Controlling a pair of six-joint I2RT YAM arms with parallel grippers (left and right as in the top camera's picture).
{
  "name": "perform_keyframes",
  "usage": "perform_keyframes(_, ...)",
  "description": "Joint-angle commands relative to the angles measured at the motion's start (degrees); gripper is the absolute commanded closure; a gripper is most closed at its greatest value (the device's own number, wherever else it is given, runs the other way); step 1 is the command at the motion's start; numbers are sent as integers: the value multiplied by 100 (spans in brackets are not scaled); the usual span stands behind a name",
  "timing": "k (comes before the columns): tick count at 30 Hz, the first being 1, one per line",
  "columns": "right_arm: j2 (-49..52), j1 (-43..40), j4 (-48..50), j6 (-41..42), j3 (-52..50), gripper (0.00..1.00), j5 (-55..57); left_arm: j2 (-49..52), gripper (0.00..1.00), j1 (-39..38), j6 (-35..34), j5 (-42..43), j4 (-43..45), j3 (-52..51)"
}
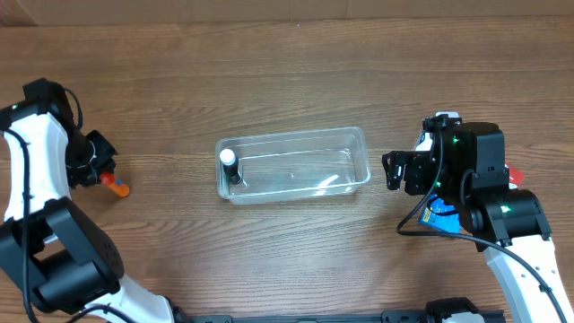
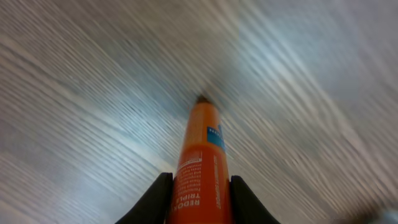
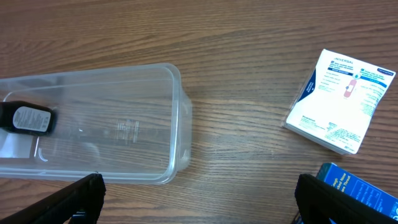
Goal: Pack container
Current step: 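Place the orange tube upright beside the bottle in the container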
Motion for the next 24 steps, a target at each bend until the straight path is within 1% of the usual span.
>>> perform_keyframes(1,-9,-7,33,26,175,0,55,-1189,96,-675,-37,588,-402,612)
perform_keyframes(3,-9,-7,33,26,175,0,52,-1762,96,-1327,-42,671,-603,680)
perform_keyframes(4,-9,-7,35,26,175,0,52,-1915,96,-1569,-48,671,-647,680)
perform_keyframes(6,-9,-7,35,26,175,0,52,-2201,96,-2291,-177,662,-831,680)
perform_keyframes(9,-9,-7,31,28,175,0,52,-2264,96,-3185,-382,645,-1086,673)
perform_keyframes(12,-9,-7,28,28,175,0,50,-2201,96,-3893,-647,546,-1056,518)
perform_keyframes(17,-9,-7,28,28,175,0,28,-2033,96,-4426,-929,365,-741,-70)
perform_keyframes(20,-9,-7,24,28,175,0,-15,-1827,96,-4481,-927,251,-496,-431)
perform_keyframes(24,-9,-7,26,28,175,0,-13,-1471,95,-4481,-925,-431,-216,-710)
